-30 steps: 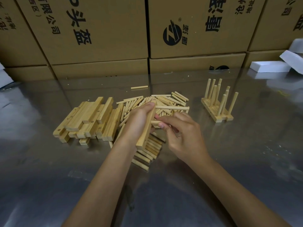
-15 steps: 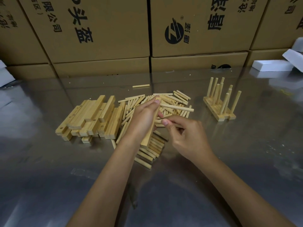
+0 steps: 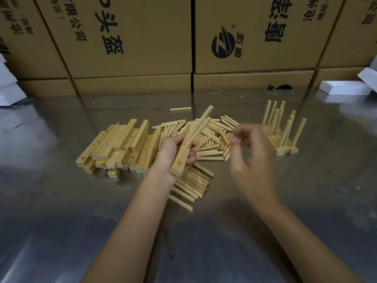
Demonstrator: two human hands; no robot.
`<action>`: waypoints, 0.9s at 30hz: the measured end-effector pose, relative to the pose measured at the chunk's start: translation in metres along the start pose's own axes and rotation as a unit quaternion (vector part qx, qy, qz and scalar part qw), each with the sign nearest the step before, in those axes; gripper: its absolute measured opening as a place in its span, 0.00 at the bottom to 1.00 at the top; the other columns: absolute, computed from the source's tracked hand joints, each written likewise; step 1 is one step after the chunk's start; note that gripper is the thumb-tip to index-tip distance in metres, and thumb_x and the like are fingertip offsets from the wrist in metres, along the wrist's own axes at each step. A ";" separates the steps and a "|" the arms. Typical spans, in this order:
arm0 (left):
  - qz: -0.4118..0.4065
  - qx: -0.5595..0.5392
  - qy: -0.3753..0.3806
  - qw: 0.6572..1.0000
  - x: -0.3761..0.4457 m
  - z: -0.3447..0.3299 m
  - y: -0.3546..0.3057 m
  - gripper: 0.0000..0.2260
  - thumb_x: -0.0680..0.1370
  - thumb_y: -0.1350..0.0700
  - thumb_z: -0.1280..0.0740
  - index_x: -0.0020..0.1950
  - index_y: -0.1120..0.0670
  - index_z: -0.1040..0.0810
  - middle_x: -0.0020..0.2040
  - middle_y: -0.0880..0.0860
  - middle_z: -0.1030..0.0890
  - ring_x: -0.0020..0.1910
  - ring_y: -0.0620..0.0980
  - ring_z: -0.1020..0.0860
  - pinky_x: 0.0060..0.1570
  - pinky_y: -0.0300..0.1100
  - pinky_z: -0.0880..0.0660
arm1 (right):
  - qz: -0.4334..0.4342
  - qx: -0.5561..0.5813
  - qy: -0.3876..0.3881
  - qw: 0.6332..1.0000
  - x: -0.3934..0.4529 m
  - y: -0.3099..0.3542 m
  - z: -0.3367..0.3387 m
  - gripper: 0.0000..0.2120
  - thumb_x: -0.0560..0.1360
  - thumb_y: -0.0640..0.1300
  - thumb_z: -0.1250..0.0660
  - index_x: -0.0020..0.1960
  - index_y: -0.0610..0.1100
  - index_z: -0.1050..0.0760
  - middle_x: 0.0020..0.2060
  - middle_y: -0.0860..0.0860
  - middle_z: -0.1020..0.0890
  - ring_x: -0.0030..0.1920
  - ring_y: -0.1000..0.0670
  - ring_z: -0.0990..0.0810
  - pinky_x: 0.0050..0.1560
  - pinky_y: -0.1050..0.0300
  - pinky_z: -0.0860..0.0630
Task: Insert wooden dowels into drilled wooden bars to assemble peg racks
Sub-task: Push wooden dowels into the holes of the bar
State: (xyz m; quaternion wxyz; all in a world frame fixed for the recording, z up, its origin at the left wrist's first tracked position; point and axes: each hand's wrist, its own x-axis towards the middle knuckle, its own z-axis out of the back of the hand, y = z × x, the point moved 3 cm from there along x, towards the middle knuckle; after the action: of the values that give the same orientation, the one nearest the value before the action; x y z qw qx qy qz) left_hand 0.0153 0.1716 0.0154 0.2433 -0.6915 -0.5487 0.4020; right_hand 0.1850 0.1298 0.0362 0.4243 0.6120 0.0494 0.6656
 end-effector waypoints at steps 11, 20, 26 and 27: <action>-0.016 -0.115 -0.032 0.993 0.005 0.027 -0.014 0.13 0.84 0.53 0.43 0.60 0.60 0.25 0.34 0.53 0.26 0.26 0.44 0.33 0.20 0.32 0.37 | -0.091 -0.173 0.262 0.945 -0.015 -0.037 -0.038 0.03 0.76 0.44 0.31 0.47 0.52 0.20 0.46 0.57 0.22 0.52 0.55 0.27 0.54 0.58 0.31; -0.056 -0.009 -0.056 0.997 0.009 0.024 -0.010 0.13 0.83 0.51 0.40 0.57 0.58 0.21 0.33 0.51 0.25 0.24 0.45 0.29 0.21 0.35 0.31 | 0.050 0.040 0.188 0.980 -0.013 0.022 -0.024 0.12 0.77 0.35 0.35 0.55 0.47 0.18 0.44 0.58 0.20 0.47 0.56 0.27 0.46 0.68 0.34; -0.068 0.017 -0.060 0.996 0.007 0.020 -0.010 0.12 0.83 0.51 0.40 0.52 0.56 0.20 0.33 0.52 0.27 0.25 0.45 0.31 0.21 0.35 0.32 | 0.146 -0.065 0.208 0.965 -0.013 0.030 -0.019 0.15 0.74 0.34 0.35 0.56 0.47 0.18 0.39 0.52 0.24 0.43 0.51 0.32 0.44 0.58 0.35; -0.069 0.024 -0.063 0.995 0.006 0.020 -0.009 0.12 0.83 0.51 0.39 0.51 0.56 0.20 0.33 0.52 0.27 0.25 0.45 0.30 0.21 0.35 0.32 | 0.152 -0.073 0.214 0.962 -0.013 0.032 -0.018 0.15 0.74 0.34 0.36 0.56 0.47 0.18 0.39 0.52 0.25 0.43 0.51 0.32 0.44 0.59 0.36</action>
State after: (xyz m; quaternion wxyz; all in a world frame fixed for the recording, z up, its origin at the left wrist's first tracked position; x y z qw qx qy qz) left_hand -0.0058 0.1782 0.0099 0.2512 -0.6194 -0.5995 0.4402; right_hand 0.1519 0.1100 0.0403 0.3412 0.4234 -0.0031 0.8392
